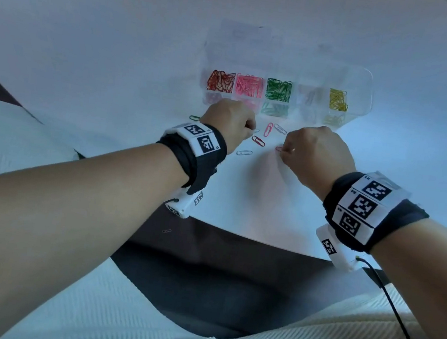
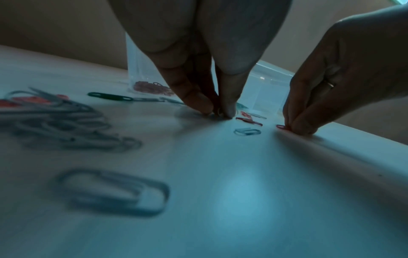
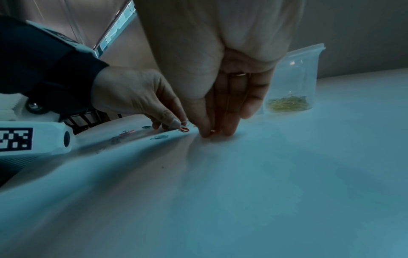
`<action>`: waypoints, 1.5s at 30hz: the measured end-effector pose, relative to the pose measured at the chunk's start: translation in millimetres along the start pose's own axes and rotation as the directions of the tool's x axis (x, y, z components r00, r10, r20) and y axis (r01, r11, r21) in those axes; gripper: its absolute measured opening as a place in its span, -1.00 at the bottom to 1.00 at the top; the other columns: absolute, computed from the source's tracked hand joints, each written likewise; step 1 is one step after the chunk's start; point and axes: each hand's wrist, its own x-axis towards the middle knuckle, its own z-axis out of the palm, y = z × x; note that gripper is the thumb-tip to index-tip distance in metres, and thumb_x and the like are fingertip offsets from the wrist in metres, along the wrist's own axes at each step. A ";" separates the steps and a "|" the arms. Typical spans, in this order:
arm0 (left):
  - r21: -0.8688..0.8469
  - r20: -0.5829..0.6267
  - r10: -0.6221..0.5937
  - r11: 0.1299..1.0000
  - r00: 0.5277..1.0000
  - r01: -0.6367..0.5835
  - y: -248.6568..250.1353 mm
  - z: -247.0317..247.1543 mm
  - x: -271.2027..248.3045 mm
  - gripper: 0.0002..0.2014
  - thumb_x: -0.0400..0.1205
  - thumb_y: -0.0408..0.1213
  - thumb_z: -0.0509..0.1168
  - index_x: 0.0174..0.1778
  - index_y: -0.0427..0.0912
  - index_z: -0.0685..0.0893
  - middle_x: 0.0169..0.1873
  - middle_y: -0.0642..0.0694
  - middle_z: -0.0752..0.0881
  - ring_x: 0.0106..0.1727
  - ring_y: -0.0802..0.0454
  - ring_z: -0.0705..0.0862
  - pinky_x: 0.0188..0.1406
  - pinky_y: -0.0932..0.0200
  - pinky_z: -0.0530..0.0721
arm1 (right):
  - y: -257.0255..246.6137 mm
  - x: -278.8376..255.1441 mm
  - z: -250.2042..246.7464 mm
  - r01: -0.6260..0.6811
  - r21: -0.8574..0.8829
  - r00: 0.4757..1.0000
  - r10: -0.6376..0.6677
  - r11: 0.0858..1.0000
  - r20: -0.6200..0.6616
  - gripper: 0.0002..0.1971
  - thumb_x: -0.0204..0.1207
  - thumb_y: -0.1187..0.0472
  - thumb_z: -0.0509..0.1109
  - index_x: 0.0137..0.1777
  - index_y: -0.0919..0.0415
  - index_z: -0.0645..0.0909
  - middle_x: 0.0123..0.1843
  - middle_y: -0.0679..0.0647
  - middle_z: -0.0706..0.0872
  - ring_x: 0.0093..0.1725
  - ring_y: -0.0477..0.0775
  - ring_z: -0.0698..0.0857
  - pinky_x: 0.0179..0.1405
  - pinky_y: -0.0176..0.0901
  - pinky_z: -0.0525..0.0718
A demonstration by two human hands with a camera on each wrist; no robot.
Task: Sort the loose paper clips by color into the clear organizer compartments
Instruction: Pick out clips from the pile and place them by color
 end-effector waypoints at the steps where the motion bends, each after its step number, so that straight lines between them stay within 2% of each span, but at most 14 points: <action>1: -0.019 0.003 -0.012 1.000 1.000 0.012 -0.2 -0.5 -0.8 -0.82 0.64 -0.26 0.33 0.08 -0.17 0.78 0.07 -0.08 0.77 0.12 -0.02 0.65 0.01 0.29 0.44 | -1.6 -1.6 -1.6 -0.013 0.020 1.000 0.013 1.000 -0.010 -0.83 0.58 0.10 0.38 -0.12 0.20 0.70 -0.19 0.22 0.71 -0.18 0.34 0.66 -0.29 -0.08 0.54; 4: -0.097 0.001 -0.034 0.995 0.999 0.034 0.1 -5.5 -6.5 -0.83 0.62 -0.28 0.36 0.08 -0.16 0.78 0.04 -0.08 0.77 0.07 0.01 0.67 0.03 0.30 0.50 | -2.7 -2.4 -1.7 -0.063 0.122 0.998 0.063 0.991 0.005 -0.92 0.49 0.15 0.43 -0.15 0.06 0.57 -0.17 0.13 0.73 -0.16 0.28 0.65 -0.29 -0.11 0.54; 7: -0.207 -0.002 -0.033 0.978 0.999 0.032 0.0 -20.1 -18.0 -0.75 0.65 -0.32 0.32 0.22 -0.12 0.73 0.03 -0.05 0.72 -0.03 0.09 0.61 0.11 0.30 0.51 | -0.9 -2.5 -3.0 -0.124 0.217 0.989 0.103 0.968 0.102 -0.92 0.44 0.20 0.44 -0.10 0.04 0.62 -0.12 0.09 0.75 -0.12 0.18 0.67 -0.22 -0.16 0.56; 9: -0.231 0.028 -0.039 0.972 0.999 0.044 -3.0 -37.6 -27.9 -0.73 0.67 -0.34 0.26 0.24 -0.06 0.71 -0.14 0.04 0.68 -0.13 0.10 0.60 0.03 0.30 0.53 | -2.4 -3.5 -7.1 -0.136 0.238 0.985 0.105 0.962 0.136 -0.88 0.47 0.26 0.39 -0.05 0.10 0.72 -0.09 0.10 0.76 -0.11 0.13 0.66 -0.21 -0.22 0.54; 13: -0.289 0.080 -0.094 0.951 0.992 0.113 -17.2 -74.4 -47.5 -0.82 0.64 -0.36 0.28 0.00 -0.03 0.75 -0.29 0.04 0.73 -0.28 0.13 0.72 -0.31 0.35 0.62 | -13.8 -5.9 -20.8 -0.200 0.378 0.967 0.121 0.904 0.223 -0.84 0.50 0.32 0.38 -0.10 0.09 0.78 -0.24 -0.05 0.76 -0.23 -0.01 0.69 -0.34 -0.39 0.56; 15: -0.320 0.105 -0.099 0.939 0.990 0.127 -24.0 -82.7 -55.5 -0.84 0.61 -0.42 0.31 -0.08 -0.09 0.76 -0.31 0.07 0.72 -0.35 0.19 0.72 -0.40 0.46 0.62 | -20.7 -8.6 -26.0 -0.253 0.466 0.957 0.147 0.848 0.251 -0.86 0.49 0.33 0.40 -0.14 0.13 0.77 -0.26 0.05 0.82 -0.23 0.02 0.78 -0.22 -0.28 0.69; 18: -0.354 0.154 -0.105 0.922 0.982 0.154 -33.3 -83.8 -64.5 -0.84 0.58 -0.47 0.33 -0.13 -0.14 0.76 -0.31 0.01 0.75 -0.35 0.16 0.76 -0.23 0.39 0.72 | -28.8 -19.2 -35.5 -0.331 0.626 0.940 0.183 0.706 0.289 -0.94 0.48 0.38 0.46 -0.13 0.30 0.77 -0.22 0.22 0.84 -0.25 0.05 0.81 0.00 -0.14 0.79; 21: -0.264 0.201 -0.102 0.952 0.974 0.154 -43.0 -76.8 -61.8 -0.86 0.56 -0.45 0.36 -0.10 -0.14 0.76 -0.35 0.03 0.74 -0.34 0.12 0.73 -0.08 0.16 0.75 | -38.4 -32.4 -48.8 -0.363 0.761 0.931 0.177 0.538 0.318 -0.98 0.50 0.43 0.47 -0.12 0.38 0.74 -0.15 0.30 0.82 -0.22 0.10 0.81 0.00 -0.11 0.81; 25: -0.010 0.223 -0.038 0.999 0.974 0.041 -39.1 -71.9 -51.2 -0.80 0.57 -0.38 0.27 0.02 -0.12 0.75 -0.32 0.17 0.61 -0.15 0.07 0.63 -0.16 0.21 0.52 | -53.4 -47.4 -62.2 -0.359 0.882 0.931 0.181 0.305 0.317 -0.88 0.57 0.47 0.36 0.02 0.36 0.70 -0.23 0.23 0.75 -0.30 0.08 0.77 -0.16 -0.20 0.81; 30: -0.064 0.153 -0.027 0.997 0.988 0.037 -37.3 -86.3 -34.8 -0.83 0.59 -0.34 0.14 -0.21 -0.26 0.62 -0.26 -0.13 0.70 -0.32 0.01 0.57 -0.37 0.21 0.48 | -64.5 -48.3 -58.2 -0.365 0.930 0.906 0.245 0.042 0.345 -0.88 0.59 0.41 0.31 -0.11 0.34 0.68 -0.35 0.14 0.65 -0.40 0.06 0.65 -0.33 -0.24 0.65; 35: -0.117 0.192 -0.021 0.992 0.981 0.044 -33.1 -85.8 -33.3 -0.70 0.61 -0.37 0.11 -0.48 -0.15 0.46 -0.40 -0.06 0.59 -0.38 -0.04 0.43 -0.54 0.31 0.36 | -54.2 -28.5 -38.0 -0.422 0.897 0.837 0.323 -0.131 0.441 -0.65 0.65 0.16 0.24 -0.39 0.21 0.58 -0.43 0.09 0.59 -0.45 0.06 0.56 -0.37 -0.21 0.55; 37: -0.034 0.263 0.027 0.999 0.964 -0.018 -34.0 -75.8 -36.8 -0.73 0.63 -0.27 0.16 -0.36 -0.20 0.62 -0.14 -0.03 0.73 -0.30 -0.05 0.56 -0.39 0.27 0.44 | -47.4 -20.0 -28.9 -0.421 0.891 0.818 0.354 -0.170 0.454 -0.62 0.68 0.12 0.17 -0.29 0.25 0.66 -0.40 0.13 0.65 -0.45 0.07 0.61 -0.39 -0.20 0.60; 40: 0.158 0.363 0.078 0.977 0.929 -0.144 -38.3 -63.9 -43.8 -0.85 0.56 0.01 0.34 -0.11 0.02 0.68 -0.30 0.21 0.53 -0.13 0.01 0.57 -0.19 0.16 0.44 | -37.9 -11.4 -19.1 -0.429 0.878 0.795 0.374 -0.211 0.478 -0.63 0.71 0.11 0.10 -0.01 0.34 0.68 -0.39 0.17 0.69 -0.43 0.09 0.64 -0.39 -0.20 0.63; 45: 0.243 0.451 0.094 0.944 0.888 -0.223 -51.1 -53.3 -42.7 -0.75 0.47 0.03 0.47 0.05 0.20 0.69 -0.33 0.22 0.46 -0.24 0.16 0.50 -0.23 0.17 0.43 | -31.4 1.0 -12.4 -0.376 0.848 0.769 0.385 -0.375 0.511 -0.60 0.73 0.14 0.04 0.09 0.41 0.63 -0.27 0.26 0.79 -0.35 0.16 0.73 -0.32 -0.17 0.73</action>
